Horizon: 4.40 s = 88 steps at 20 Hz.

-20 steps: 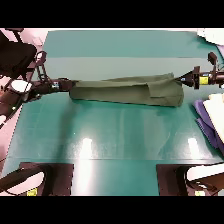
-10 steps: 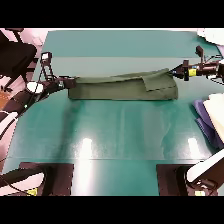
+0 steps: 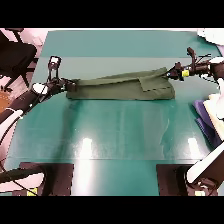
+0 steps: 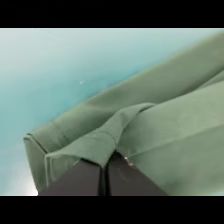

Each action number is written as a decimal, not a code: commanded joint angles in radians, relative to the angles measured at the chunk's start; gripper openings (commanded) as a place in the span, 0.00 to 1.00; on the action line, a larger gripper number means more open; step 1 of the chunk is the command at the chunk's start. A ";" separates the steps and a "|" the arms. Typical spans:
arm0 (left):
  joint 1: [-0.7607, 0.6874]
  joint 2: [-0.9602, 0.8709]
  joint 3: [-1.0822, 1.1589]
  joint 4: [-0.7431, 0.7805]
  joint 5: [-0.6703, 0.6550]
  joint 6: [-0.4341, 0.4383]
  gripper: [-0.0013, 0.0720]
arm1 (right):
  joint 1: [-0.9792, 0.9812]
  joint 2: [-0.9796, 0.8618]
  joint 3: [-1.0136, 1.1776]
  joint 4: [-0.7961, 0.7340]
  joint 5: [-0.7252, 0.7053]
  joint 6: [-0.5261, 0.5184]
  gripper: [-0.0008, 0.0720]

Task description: Fold the shirts.

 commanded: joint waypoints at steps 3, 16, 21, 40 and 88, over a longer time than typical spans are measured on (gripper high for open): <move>0.001 -0.046 0.000 0.010 0.030 0.031 0.05 | 0.003 -0.004 0.003 -0.016 -0.031 0.001 0.04; 0.001 -0.046 0.000 0.032 0.093 0.031 0.78 | -0.017 -0.003 0.004 -0.012 0.005 0.002 0.44; 0.004 -0.037 0.000 0.035 0.100 0.031 0.89 | -0.019 0.018 0.004 -0.013 0.003 0.000 0.44; -0.162 -0.018 0.235 0.013 -0.517 -0.186 0.05 | -0.175 0.179 0.003 -0.128 0.138 0.091 0.68; -0.305 -0.365 0.387 0.086 -0.206 -0.426 0.05 | 0.082 -0.011 0.074 -0.188 0.032 -0.011 0.04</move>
